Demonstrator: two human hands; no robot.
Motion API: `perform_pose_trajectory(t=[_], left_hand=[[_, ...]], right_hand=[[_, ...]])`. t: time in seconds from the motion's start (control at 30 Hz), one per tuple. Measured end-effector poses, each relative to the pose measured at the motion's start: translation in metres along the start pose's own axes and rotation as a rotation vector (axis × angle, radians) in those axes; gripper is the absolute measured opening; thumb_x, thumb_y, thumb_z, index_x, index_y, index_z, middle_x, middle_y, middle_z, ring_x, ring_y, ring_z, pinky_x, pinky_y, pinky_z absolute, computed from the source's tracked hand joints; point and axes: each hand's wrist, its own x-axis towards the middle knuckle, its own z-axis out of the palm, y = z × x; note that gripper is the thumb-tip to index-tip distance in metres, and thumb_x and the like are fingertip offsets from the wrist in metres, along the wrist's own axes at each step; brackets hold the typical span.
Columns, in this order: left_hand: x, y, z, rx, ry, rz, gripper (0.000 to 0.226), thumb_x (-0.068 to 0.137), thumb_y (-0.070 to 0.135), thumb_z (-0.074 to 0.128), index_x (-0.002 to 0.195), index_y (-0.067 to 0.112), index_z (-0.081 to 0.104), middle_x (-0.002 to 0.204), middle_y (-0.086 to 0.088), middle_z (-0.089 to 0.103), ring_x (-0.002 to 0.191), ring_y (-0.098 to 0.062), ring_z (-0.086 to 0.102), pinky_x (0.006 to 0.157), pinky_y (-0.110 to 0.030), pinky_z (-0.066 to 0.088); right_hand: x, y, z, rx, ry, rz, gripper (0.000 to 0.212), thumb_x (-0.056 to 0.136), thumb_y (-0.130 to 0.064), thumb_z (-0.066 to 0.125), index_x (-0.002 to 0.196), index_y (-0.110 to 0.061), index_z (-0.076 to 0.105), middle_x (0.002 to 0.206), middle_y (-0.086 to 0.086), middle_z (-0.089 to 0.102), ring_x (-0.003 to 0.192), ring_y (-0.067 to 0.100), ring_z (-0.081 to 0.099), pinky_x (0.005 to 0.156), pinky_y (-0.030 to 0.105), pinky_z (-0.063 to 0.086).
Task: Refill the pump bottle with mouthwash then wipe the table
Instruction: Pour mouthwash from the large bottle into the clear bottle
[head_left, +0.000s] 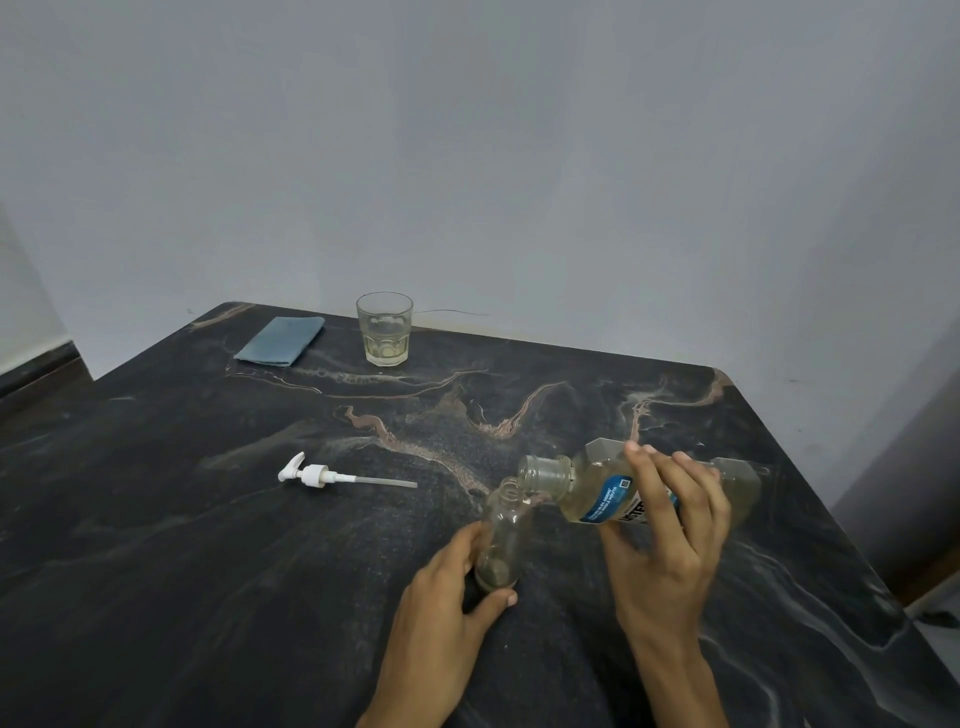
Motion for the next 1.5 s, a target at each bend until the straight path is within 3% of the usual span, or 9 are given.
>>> perform_pose_trajectory(t=[0.63, 1.07, 1.33, 1.5], left_hand=[[-0.0004, -0.0003, 0.0005, 0.011, 0.002, -0.003, 0.059, 0.075, 0.024, 0.077, 0.126, 0.036, 0.049, 0.119, 0.023, 0.06, 0.113, 0.009, 0.054, 0.1, -0.027, 0.046], [0.0006, -0.0012, 0.0012, 0.006, 0.001, -0.004, 0.061, 0.075, 0.024, 0.078, 0.127, 0.035, 0.048, 0.118, 0.023, 0.06, 0.113, 0.008, 0.054, 0.101, -0.027, 0.045], [0.0004, -0.0023, 0.0012, 0.006, 0.005, 0.01, 0.059, 0.075, 0.026, 0.077, 0.125, 0.038, 0.048, 0.116, 0.024, 0.06, 0.111, 0.01, 0.054, 0.1, -0.023, 0.045], [0.0009, -0.0028, 0.0013, 0.003, 0.004, 0.014, 0.06, 0.074, 0.025, 0.078, 0.125, 0.039, 0.048, 0.113, 0.027, 0.059, 0.111, 0.01, 0.054, 0.099, -0.022, 0.045]], right_hand=[[0.0008, 0.0, -0.0008, 0.005, 0.004, 0.002, 0.083, 0.051, 0.005, 0.087, 0.122, -0.015, 0.05, 0.116, 0.0, 0.049, 0.113, 0.025, 0.044, 0.116, 0.027, 0.019], [0.0012, -0.0013, -0.0009, 0.012, -0.003, 0.004, 0.082, 0.052, 0.004, 0.087, 0.122, -0.016, 0.049, 0.117, 0.0, 0.049, 0.113, 0.025, 0.044, 0.113, 0.031, 0.023], [0.001, -0.0008, -0.0005, 0.0, -0.016, 0.002, 0.087, 0.051, 0.004, 0.088, 0.124, -0.017, 0.048, 0.118, -0.001, 0.049, 0.114, 0.025, 0.043, 0.106, 0.042, 0.03], [0.0009, -0.0007, -0.0004, -0.004, -0.013, -0.001, 0.086, 0.051, 0.005, 0.088, 0.124, -0.017, 0.048, 0.118, -0.001, 0.048, 0.114, 0.025, 0.043, 0.11, 0.037, 0.026]])
